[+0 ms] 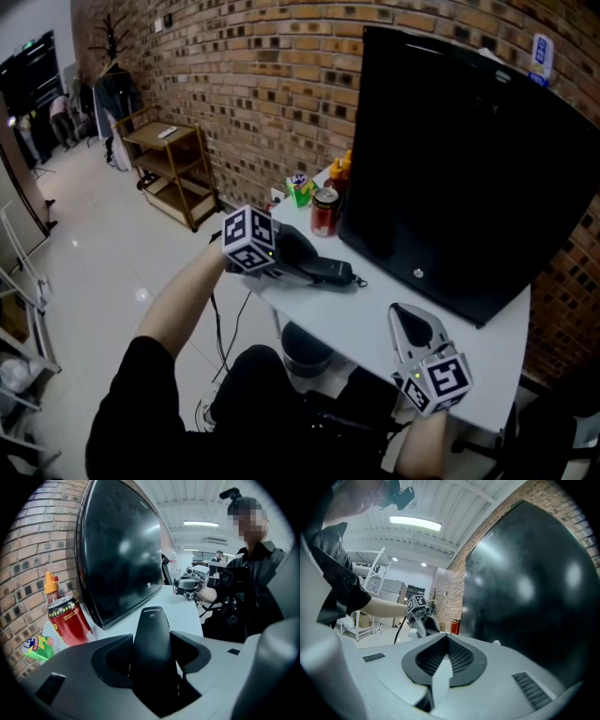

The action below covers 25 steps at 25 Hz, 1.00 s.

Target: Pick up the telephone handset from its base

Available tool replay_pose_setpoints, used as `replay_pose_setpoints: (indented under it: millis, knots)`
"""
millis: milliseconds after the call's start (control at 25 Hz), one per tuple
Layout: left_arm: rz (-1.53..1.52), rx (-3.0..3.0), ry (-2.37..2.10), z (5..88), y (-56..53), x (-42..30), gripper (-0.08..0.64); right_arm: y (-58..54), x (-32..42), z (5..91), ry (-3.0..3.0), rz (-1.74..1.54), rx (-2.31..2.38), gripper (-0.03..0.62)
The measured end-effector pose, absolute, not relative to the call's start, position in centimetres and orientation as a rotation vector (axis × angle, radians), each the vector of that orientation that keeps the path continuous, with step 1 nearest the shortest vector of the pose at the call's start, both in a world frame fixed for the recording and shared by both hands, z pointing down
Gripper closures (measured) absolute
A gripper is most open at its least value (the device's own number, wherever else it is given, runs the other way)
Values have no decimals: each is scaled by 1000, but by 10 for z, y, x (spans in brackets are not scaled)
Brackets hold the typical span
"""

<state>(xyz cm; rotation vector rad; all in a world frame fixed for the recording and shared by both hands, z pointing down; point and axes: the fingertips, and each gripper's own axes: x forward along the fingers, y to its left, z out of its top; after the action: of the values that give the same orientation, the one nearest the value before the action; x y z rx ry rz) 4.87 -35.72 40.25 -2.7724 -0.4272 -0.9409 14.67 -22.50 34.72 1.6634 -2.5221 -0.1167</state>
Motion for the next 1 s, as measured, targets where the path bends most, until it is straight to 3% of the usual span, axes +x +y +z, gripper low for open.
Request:
replay_pose_setpoints:
  millis: [400, 760, 1000]
  knots:
    - [-657, -2895, -411, 359, -358, 43, 301, -229, 148, 346, -2520, -121, 1654, 581]
    - [-11, -3109, -398, 275, -355, -2, 304, -238, 148, 344, -2535, -135, 1615, 581]
    - [215, -3169, -324, 252, -369, -33, 305, -240, 146, 344, -2557, -111, 1596, 581]
